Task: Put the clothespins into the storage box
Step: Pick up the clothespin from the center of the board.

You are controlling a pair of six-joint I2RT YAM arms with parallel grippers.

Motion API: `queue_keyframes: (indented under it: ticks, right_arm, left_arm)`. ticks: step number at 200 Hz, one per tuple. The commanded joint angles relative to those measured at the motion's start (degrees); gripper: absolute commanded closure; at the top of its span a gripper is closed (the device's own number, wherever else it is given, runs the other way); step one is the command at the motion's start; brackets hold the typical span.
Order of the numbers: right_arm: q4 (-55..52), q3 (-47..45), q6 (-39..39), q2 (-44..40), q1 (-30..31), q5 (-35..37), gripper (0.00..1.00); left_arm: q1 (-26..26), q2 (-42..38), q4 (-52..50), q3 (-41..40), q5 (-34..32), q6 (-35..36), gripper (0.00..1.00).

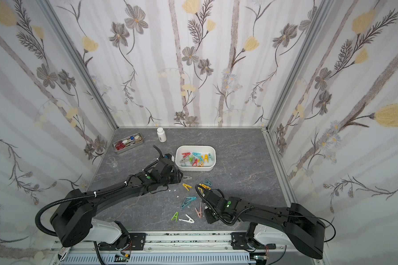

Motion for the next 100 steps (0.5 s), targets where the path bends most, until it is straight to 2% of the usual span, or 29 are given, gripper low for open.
queue_keyframes:
  ticks: [1,40,72,100]
  right_arm:
    - [-1.1,1.5,-0.3,-0.9,0.0,-1.0,0.95]
    - [0.0,4.7,-1.2,-2.8,-2.1,-1.4,0.97]
    - [1.0,9.5,-6.2,-0.8,-9.9,-5.9,1.00]
    - [1.7,16.0,-10.3,1.5,-13.7,-5.4,0.99]
  left_arm:
    - [0.1,-0.5,0.7,0.0,-1.1,0.2,0.54]
    - [0.4,-1.4,1.6,-0.8,-1.8,-0.3,0.54]
    - [0.6,-1.4,4.8,-3.0,-2.1,-1.8,0.54]
    - [1.3,-1.0,5.5,-3.0,-2.7,-3.2,0.54]
